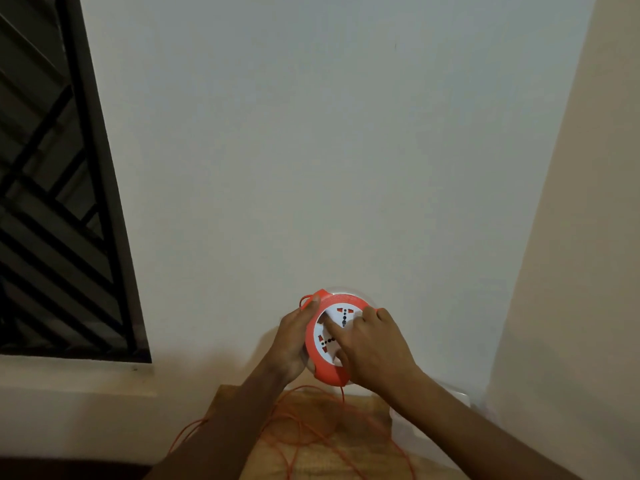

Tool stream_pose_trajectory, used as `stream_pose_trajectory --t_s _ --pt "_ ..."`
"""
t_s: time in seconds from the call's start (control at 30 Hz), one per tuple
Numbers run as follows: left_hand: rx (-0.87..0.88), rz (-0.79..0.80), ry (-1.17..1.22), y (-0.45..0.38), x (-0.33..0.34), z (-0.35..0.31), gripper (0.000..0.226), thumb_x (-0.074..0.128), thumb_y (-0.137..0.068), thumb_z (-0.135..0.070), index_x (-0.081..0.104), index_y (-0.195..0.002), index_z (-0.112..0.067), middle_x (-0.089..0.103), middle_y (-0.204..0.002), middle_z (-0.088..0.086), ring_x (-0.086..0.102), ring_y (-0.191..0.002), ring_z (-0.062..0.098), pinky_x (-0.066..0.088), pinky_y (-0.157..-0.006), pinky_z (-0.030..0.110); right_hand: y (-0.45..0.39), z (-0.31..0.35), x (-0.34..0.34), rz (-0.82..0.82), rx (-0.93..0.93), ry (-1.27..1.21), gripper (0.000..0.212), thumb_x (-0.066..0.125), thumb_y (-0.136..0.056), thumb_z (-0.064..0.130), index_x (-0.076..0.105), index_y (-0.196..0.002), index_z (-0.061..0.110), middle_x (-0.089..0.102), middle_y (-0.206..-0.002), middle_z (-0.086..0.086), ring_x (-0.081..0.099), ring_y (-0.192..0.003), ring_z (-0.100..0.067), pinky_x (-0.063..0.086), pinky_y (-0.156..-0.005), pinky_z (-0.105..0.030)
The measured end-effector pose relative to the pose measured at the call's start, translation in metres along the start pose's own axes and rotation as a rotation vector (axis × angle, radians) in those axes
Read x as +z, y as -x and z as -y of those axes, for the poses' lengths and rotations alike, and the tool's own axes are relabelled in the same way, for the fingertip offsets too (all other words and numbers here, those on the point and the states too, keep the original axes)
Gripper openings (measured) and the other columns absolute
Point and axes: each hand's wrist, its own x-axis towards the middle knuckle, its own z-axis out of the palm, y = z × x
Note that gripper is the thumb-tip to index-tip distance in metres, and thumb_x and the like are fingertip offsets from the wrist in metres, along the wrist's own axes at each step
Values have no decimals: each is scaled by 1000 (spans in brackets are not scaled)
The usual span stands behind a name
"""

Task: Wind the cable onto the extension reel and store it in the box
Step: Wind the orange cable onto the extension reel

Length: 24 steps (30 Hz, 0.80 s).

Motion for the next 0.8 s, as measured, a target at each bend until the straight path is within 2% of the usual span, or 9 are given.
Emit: stream_pose_trajectory --t_s 0.07,0.2,0.3,0.4,0.5,0.67,0.73,0.8 --pt "-6 -21 3 1 3 2 48 57 -97 -49 66 -131 -16 76 -120 14 73 -107 41 55 -97 62 -1 -1 1 -11 52 -40 77 56 -88 56 19 -149 28 48 -143 -12 49 -123 -37 34 -106 -52" --pt "-2 -61 36 4 10 1 45 59 -97 -49 66 -129 -19 75 -121 13 73 -107 39 56 -97 61 -1 1 0 -46 204 -198 68 45 -90 62 25 -148 33 50 -142 -2 52 -122 -28 36 -106 -47" --pt "40 -66 53 6 17 -1 52 64 -88 -54 68 -127 -20 77 -118 10 74 -106 36 58 -94 59 -3 7 -1 -86 329 -293 68 44 -86 66 32 -144 32 59 -133 1 62 -109 -24 49 -93 -40" --pt "79 -68 38 9 22 -3 64 66 -74 -61 69 -125 -23 78 -116 6 74 -106 34 59 -92 57 -4 13 -3 -138 496 -414 73 40 -84 71 35 -142 27 65 -124 4 67 -99 -20 53 -81 -33" --pt "78 -70 0 11 22 -3 60 65 -80 -59 66 -128 -23 75 -122 7 71 -110 35 56 -96 60 -2 18 -2 -139 570 -479 77 37 -85 73 33 -144 24 65 -124 6 67 -99 -18 54 -80 -31" --pt "14 -71 -14 12 13 -5 45 60 -96 -49 67 -127 -18 76 -118 11 73 -106 38 58 -93 59 6 16 -7 -149 433 -369 66 34 -90 67 43 -136 22 70 -109 4 68 -86 -16 53 -71 -27" --pt "10 -60 4 13 8 -8 42 60 -97 -48 69 -124 -17 78 -114 12 74 -104 38 60 -91 56 14 10 -9 -206 280 -317 53 44 -91 56 49 -131 21 70 -107 0 68 -84 -19 54 -68 -29" --pt "13 -43 8 13 2 -11 43 60 -96 -47 69 -124 -15 78 -113 13 74 -103 39 61 -89 55 21 1 -10 -229 81 -264 46 62 -85 41 52 -127 24 66 -112 -5 66 -90 -24 57 -65 -33"
